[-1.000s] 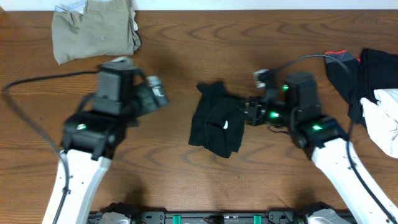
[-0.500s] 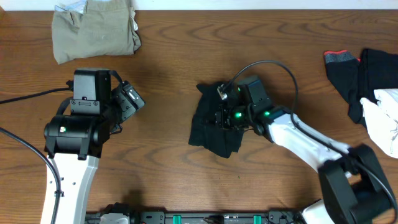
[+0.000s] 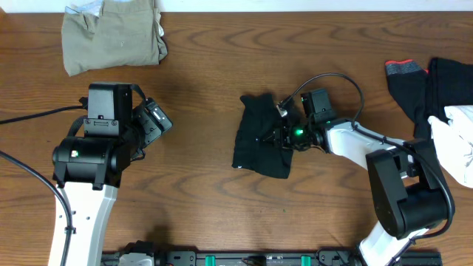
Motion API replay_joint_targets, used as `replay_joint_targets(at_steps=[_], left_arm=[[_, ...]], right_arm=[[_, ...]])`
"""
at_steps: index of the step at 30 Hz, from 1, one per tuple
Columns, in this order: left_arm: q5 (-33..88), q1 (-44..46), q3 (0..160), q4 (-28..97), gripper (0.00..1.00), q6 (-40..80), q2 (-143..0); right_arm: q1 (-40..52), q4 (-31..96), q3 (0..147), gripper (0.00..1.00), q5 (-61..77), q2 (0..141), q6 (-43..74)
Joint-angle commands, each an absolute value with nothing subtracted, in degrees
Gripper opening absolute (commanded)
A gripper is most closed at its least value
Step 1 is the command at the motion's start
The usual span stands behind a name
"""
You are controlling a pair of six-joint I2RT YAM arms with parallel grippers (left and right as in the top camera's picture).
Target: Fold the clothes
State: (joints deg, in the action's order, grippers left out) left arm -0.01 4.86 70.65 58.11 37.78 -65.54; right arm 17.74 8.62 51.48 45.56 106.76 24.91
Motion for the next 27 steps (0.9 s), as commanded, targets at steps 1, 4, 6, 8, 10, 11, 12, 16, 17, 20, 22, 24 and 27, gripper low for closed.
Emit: replay_joint_targets(at_steps=[1, 4, 6, 8, 10, 11, 12, 16, 17, 20, 22, 24, 27], left_arm=[[-0.6, 4.6, 70.3, 58.3, 0.98, 38.7, -65.6], [-0.7, 4.6, 70.3, 58.3, 0.98, 38.7, -65.6], [-0.7, 4.6, 70.3, 58.3, 0.98, 38.7, -65.6], [-0.7, 4.6, 70.3, 58.3, 0.98, 38.7, -65.6], [-0.7, 4.6, 70.3, 58.3, 0.98, 38.7, -65.6], [-0.7, 4.6, 70.3, 58.3, 0.98, 38.7, -65.6], [-0.7, 4.6, 70.3, 58.3, 0.98, 38.7, -65.6], [-0.7, 4.6, 70.3, 58.3, 0.98, 38.7, -65.9], [-0.7, 4.6, 70.3, 58.3, 0.98, 38.7, -66.1], [-0.7, 4.6, 70.3, 58.3, 0.98, 38.7, -66.9], [-0.6, 4.6, 70.2, 58.3, 0.98, 38.7, -67.7], [-0.7, 4.6, 69.9, 58.3, 0.98, 38.7, -68.7], [-0.6, 4.6, 69.3, 58.3, 0.98, 38.7, -70.0]], right_arm=[[16.6, 8.3, 51.0, 0.04, 40.3, 109.2, 17.6], [16.4, 7.1, 51.4, 0.04, 46.3, 107.5, 17.1], [16.4, 7.3, 51.7, 0.03, 47.0, 105.6, 17.8], [16.2, 7.6, 51.9, 0.04, 47.0, 103.0, 18.7], [15.6, 8.5, 51.9, 0.05, 46.7, 98.6, 20.5], [15.1, 8.7, 52.0, 0.06, 46.6, 96.5, 21.3], [14.7, 8.8, 52.0, 0.06, 46.6, 94.8, 21.6], [13.1, 8.4, 52.1, 0.12, 46.6, 86.7, 23.3], [13.1, 7.7, 52.1, 0.13, 46.3, 84.9, 23.3], [13.7, 6.2, 52.2, 0.14, 44.2, 83.7, 23.7], [14.5, 5.5, 52.2, 0.14, 42.6, 84.4, 23.8], [15.4, 4.0, 52.2, 0.14, 42.0, 85.8, 23.7], [16.3, 0.0, 52.2, 0.14, 42.0, 89.6, 24.8]])
